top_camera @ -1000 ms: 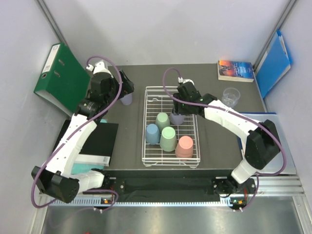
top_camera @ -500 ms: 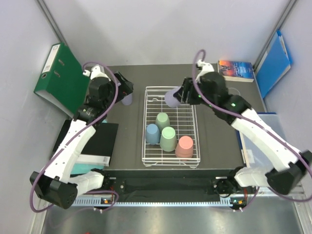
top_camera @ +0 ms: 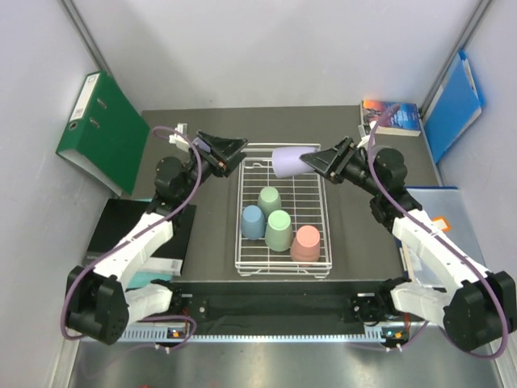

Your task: Unload the cups from the dish rack

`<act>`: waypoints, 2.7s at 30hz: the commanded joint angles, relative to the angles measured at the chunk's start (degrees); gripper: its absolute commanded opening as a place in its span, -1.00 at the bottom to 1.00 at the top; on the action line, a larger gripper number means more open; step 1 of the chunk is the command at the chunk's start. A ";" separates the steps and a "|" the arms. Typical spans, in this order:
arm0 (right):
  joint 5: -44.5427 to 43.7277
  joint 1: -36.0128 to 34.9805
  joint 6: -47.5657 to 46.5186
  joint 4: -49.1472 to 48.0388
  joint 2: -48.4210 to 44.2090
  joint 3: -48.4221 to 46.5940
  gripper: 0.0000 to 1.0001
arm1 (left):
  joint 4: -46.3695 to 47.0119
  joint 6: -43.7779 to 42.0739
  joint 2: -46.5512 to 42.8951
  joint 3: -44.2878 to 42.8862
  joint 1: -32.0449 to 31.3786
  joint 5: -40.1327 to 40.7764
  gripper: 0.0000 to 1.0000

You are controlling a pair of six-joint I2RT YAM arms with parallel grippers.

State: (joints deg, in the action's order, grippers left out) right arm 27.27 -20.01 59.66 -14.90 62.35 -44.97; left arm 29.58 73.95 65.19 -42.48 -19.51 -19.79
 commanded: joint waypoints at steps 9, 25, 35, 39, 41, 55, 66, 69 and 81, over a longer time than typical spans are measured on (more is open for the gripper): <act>5.34 -2.40 5.47 -16.83 2.87 -4.07 -1.00 | 19.11 9.63 3.89 -5.07 -2.64 -11.94 0.94; 5.08 -7.50 4.24 -17.64 8.23 -7.24 -1.00 | 17.18 6.47 8.64 -9.02 -9.76 -12.82 -0.56; -7.89 -7.32 -10.49 12.14 2.70 -14.95 0.73 | 1.49 -1.85 8.55 -16.55 -6.87 -11.85 -1.00; -23.02 -7.50 -18.25 30.22 1.38 -22.08 0.89 | -31.62 -20.65 10.83 -32.98 -4.14 -0.49 -1.00; -29.09 -7.50 -20.53 35.26 1.55 -24.54 0.89 | -50.13 -31.26 15.91 -46.20 -4.13 7.44 -1.00; -38.25 -7.50 -27.66 52.33 4.71 -30.00 0.85 | -91.89 -55.40 53.01 -89.44 -3.35 54.41 -1.00; -36.68 -7.50 -28.19 52.07 6.56 -28.77 0.85 | -89.17 -54.62 54.60 -85.14 -0.63 49.25 -1.00; -36.58 -7.50 -28.28 51.72 6.82 -28.33 0.85 | -88.12 -53.83 54.43 -82.95 0.69 45.74 -1.00; -36.58 -7.50 -27.93 50.67 7.96 -27.10 0.85 | -85.57 -53.03 54.88 -80.48 2.28 40.53 0.40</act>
State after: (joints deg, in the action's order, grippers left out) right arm -9.34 -27.22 32.14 37.56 70.35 -71.37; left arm -59.48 20.69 122.39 -122.63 -17.21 21.65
